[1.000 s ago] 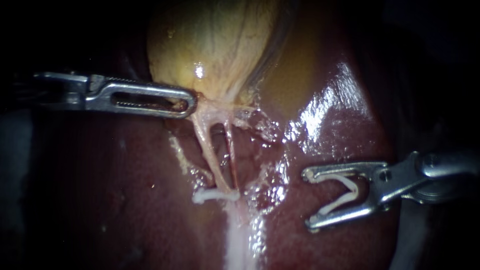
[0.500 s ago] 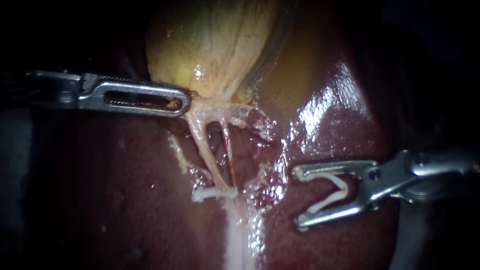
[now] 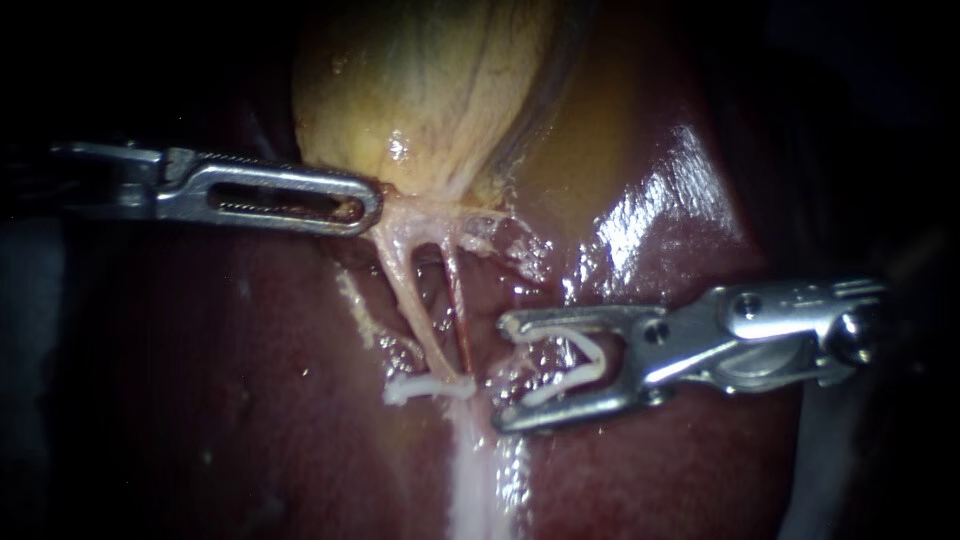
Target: Clipping second clip left tube
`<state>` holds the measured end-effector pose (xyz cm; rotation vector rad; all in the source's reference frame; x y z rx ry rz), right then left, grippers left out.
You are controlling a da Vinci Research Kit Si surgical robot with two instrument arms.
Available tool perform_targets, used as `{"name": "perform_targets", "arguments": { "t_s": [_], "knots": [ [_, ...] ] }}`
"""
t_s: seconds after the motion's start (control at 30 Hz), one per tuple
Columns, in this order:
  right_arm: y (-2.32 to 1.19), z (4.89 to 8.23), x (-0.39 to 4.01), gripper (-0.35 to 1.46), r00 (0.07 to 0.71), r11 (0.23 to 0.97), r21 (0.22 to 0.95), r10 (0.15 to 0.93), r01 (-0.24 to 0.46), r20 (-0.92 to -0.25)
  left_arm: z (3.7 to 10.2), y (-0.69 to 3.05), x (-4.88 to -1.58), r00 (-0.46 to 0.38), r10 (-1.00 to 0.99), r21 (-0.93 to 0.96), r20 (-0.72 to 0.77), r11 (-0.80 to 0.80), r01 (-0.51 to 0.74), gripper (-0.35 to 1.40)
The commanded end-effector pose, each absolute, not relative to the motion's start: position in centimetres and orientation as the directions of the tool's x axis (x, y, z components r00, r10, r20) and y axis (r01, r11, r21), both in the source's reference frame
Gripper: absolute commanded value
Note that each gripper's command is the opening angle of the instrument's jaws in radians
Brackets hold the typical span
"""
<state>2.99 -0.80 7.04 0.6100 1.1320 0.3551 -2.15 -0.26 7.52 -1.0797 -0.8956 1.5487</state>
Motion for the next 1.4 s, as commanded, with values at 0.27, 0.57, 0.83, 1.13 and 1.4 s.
{"name": "perform_targets", "arguments": {
  "t_s": [0.27,0.57,0.83,1.13,1.4],
  "knots": [
    [-0.78,7.14,3.22,0.5,0.394,0.788,0.615,0.557,0.026,-0.731,7.52,-0.26,-2.15,-0.096,0.975,-0.924,-0.201,-0.221,-0.313,-0.35],
    [-0.79,7.34,3.32,0.5,0.394,0.793,0.609,0.554,0.017,-0.733,7.52,-0.26,-2.16,-0.096,0.975,-0.924,-0.201,-0.221,-0.313,-0.35],
    [-0.86,7.44,3.4,0.5,0.396,0.791,0.612,0.553,0.027,-0.733,7.51,-0.26,-2.15,-0.096,0.975,-0.924,-0.201,-0.221,-0.313,-0.35],
    [-1.01,7.54,3.52,0.5,0.42,0.762,0.647,0.58,0.024,-0.698,7.51,-0.27,-2.16,-0.095,0.975,-0.924,-0.201,-0.221,-0.313,-0.35],
    [-1.04,7.54,3.6,0.5,0.433,0.736,0.676,0.606,0.01,-0.667,7.5,-0.27,-2.16,-0.095,0.975,-0.924,-0.2,-0.221,-0.314,-0.35]
  ]
}}
